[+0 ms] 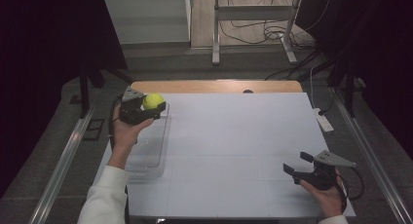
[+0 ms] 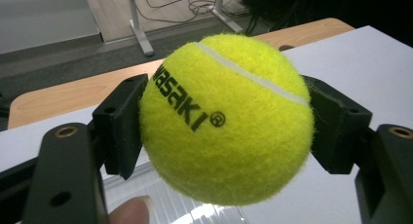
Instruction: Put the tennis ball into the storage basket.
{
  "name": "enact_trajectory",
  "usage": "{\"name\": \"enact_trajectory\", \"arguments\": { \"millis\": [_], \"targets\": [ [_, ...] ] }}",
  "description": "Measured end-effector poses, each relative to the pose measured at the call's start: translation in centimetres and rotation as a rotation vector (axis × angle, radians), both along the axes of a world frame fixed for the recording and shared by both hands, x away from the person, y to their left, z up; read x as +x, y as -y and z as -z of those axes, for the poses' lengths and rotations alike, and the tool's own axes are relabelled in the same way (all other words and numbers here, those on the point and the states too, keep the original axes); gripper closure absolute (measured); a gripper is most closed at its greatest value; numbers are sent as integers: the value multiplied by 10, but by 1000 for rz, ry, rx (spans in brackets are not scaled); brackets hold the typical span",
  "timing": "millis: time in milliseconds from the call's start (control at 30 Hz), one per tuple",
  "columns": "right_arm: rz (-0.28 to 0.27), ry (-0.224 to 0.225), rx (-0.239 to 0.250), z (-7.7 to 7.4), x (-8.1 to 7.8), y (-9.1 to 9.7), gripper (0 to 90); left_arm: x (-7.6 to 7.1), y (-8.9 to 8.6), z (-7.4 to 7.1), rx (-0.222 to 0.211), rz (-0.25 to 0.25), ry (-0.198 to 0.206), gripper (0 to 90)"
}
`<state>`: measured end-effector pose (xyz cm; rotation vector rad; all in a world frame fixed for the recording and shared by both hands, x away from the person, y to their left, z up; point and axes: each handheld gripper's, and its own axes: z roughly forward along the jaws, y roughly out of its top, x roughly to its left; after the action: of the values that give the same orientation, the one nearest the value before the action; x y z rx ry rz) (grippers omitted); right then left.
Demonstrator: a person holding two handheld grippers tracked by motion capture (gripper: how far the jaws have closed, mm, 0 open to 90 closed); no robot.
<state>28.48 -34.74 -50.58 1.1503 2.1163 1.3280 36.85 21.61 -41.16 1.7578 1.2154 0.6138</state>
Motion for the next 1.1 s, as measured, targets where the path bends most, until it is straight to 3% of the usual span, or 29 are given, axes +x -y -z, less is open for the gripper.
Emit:
{"name": "enact_trajectory", "arguments": {
  "millis": [1100],
  "targets": [
    [2,0,1,0,0,0,116,11,-21,6,39,-68,-48,264]
  ]
}}
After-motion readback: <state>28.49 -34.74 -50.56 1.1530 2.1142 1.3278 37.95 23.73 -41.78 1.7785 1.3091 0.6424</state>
